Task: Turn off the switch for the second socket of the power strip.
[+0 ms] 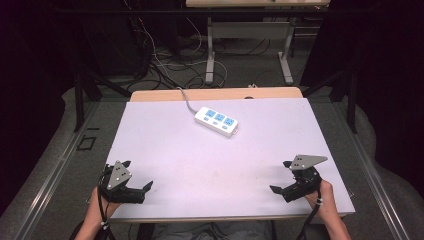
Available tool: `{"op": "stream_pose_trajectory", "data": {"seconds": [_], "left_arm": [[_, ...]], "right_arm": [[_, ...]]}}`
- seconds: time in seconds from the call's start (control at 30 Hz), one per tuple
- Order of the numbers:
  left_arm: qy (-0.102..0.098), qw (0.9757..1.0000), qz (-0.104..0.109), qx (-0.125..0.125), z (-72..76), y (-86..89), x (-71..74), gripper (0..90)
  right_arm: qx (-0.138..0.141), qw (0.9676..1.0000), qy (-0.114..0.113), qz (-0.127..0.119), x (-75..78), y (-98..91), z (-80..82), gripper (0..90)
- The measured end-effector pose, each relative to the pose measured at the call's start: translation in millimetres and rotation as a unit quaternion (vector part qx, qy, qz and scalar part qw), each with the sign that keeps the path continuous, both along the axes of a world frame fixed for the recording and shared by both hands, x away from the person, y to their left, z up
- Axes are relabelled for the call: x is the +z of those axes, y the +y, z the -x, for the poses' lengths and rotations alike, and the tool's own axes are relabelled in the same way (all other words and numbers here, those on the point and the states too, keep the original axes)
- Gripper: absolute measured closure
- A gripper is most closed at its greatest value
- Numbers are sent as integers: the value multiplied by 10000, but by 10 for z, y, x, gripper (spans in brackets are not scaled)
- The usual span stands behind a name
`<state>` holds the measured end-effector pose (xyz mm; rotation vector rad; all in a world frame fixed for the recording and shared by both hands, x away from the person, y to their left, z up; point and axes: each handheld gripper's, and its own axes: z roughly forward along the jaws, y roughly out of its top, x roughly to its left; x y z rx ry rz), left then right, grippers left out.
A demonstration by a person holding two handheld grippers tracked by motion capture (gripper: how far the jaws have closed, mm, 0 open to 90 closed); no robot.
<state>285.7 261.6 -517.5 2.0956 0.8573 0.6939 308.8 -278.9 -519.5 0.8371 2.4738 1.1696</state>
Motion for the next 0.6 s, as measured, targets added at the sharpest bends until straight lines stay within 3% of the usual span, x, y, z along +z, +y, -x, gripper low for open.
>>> {"op": "stream_pose_trajectory", "data": {"seconds": [0.6], "left_arm": [[-47, 9999, -104, 30, -8, -10, -7, 1]], "right_arm": [[-36, 9999, 48, 83, -19, 20, -14, 8]]}}
